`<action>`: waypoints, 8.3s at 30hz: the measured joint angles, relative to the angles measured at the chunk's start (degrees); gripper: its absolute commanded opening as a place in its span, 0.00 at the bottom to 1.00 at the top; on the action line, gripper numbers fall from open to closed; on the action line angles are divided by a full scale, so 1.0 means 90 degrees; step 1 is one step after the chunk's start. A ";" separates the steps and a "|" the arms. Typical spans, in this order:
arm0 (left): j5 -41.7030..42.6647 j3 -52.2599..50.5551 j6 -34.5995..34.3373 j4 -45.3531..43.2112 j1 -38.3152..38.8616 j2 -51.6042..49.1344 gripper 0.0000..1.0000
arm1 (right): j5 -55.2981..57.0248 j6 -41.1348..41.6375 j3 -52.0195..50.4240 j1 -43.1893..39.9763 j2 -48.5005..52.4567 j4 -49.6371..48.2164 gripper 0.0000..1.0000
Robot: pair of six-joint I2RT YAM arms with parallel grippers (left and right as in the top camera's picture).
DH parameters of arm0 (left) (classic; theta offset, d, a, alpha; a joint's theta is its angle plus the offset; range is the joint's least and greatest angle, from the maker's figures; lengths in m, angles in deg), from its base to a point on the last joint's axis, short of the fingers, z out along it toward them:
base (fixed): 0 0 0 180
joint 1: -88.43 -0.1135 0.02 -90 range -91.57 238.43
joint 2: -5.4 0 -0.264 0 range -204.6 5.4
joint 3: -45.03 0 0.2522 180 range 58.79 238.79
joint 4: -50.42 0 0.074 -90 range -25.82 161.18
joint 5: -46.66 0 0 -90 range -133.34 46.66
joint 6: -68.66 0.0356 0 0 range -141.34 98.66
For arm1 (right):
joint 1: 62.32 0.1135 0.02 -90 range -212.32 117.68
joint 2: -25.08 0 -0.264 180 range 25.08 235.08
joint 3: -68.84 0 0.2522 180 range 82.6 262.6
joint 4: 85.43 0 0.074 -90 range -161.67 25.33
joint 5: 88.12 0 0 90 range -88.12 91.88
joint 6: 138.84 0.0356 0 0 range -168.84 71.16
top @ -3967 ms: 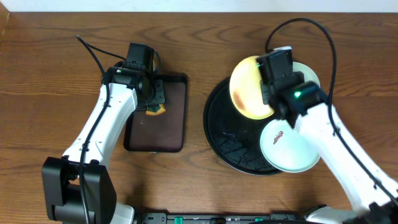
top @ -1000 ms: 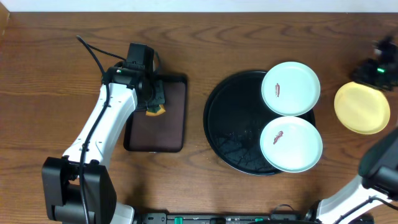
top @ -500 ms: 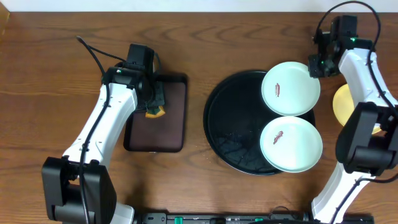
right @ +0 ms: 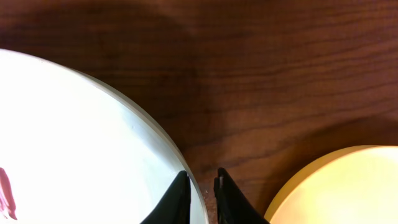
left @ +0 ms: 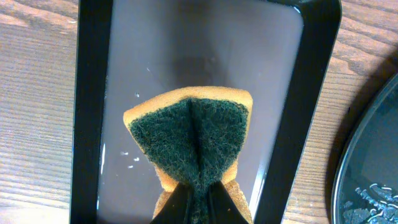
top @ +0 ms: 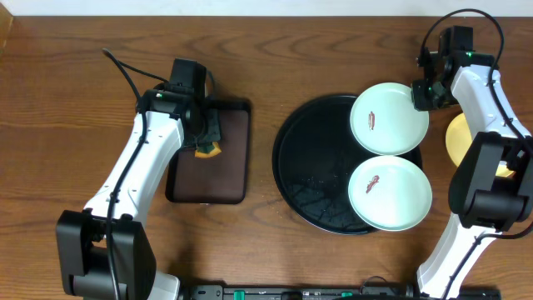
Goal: Clean dirty plates on tray and stack at the side
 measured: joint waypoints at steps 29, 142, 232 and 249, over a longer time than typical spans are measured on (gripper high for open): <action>0.0000 0.0000 0.0000 0.0000 0.0000 0.0000 0.08 | -0.0318 0.0306 -0.0289 0.0000 0.0000 0.0347 0.01; 0.0238 0.0986 0.0483 -0.3230 0.2846 -0.2815 0.08 | -0.0721 0.2669 -0.0721 0.2045 0.0000 0.1260 0.01; -0.0304 0.0321 -0.0143 -0.0104 -0.0240 -0.0539 0.07 | -0.0787 0.2582 -0.0991 0.2042 -0.0002 0.0590 0.01; -0.0308 0.0321 0.0170 -0.0240 -0.0233 -0.0743 0.07 | 0.1117 0.1926 -0.0005 0.2110 -0.1268 0.1428 0.01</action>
